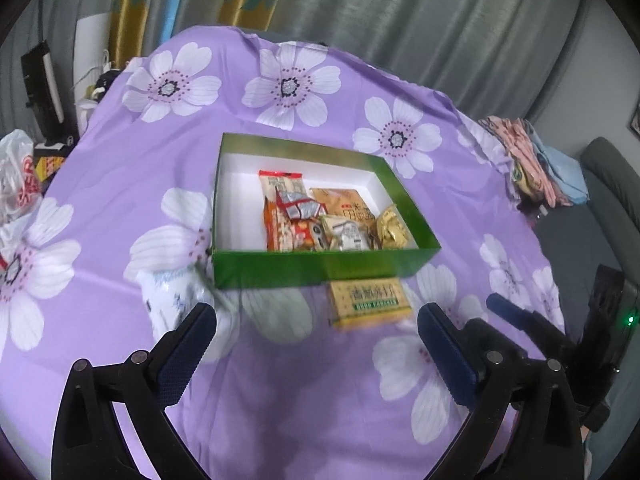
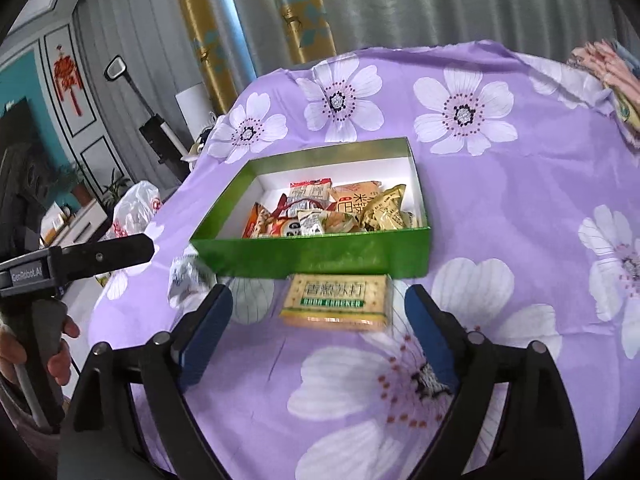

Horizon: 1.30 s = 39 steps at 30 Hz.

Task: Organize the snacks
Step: 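Withdraw the left gripper and move it toward the yellow cracker packet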

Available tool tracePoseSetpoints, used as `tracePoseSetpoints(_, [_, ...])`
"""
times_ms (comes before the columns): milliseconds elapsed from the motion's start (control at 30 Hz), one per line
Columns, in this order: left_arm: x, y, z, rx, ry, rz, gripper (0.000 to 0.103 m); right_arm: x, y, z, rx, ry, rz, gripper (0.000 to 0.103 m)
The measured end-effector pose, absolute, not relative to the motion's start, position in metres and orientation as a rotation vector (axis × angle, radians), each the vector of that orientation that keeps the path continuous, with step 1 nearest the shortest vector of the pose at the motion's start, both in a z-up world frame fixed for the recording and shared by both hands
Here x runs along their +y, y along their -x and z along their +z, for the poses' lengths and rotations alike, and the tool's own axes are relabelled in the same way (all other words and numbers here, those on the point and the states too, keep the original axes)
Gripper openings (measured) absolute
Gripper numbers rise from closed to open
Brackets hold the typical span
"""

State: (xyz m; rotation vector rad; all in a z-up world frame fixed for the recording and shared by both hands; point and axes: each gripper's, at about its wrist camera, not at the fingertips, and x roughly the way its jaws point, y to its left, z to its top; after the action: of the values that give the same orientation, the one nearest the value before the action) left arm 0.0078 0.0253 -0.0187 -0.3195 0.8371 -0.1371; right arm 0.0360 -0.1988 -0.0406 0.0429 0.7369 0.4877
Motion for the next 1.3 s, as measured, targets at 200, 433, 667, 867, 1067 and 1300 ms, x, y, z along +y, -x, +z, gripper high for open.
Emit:
tracePoseSetpoints(200, [0.016, 0.015, -0.014, 0.845, 0.265, -0.100, 0.100, -0.203, -0.012, -0.033, 0.715, -0.031, 0.491, 0.089])
tracePoseSetpoints(433, [0.005, 0.031, -0.009, 0.836, 0.212, -0.100, 0.100, -0.206, 0.004, -0.026, 0.709, -0.017, 0.493, 0.089])
tracePoseSetpoints(667, [0.000, 0.037, -0.003, 0.819, 0.206, -0.116, 0.100, -0.203, 0.010, -0.023, 0.702, 0.012, 0.501, 0.089])
tracePoseSetpoints(867, [-0.006, 0.037, -0.003, 0.820, 0.199, -0.129, 0.100, -0.204, 0.011, -0.026, 0.709, 0.021, 0.498, 0.089])
tracePoseSetpoints(1067, [-0.008, 0.033, -0.009, 0.838, 0.200, -0.132, 0.100, -0.204, 0.008, -0.034, 0.727, 0.017, 0.495, 0.089])
tracePoseSetpoints(1300, [-0.011, 0.024, -0.028, 0.892, 0.210, -0.140, 0.100, -0.205, 0.002, -0.049, 0.764, 0.021, 0.481, 0.089])
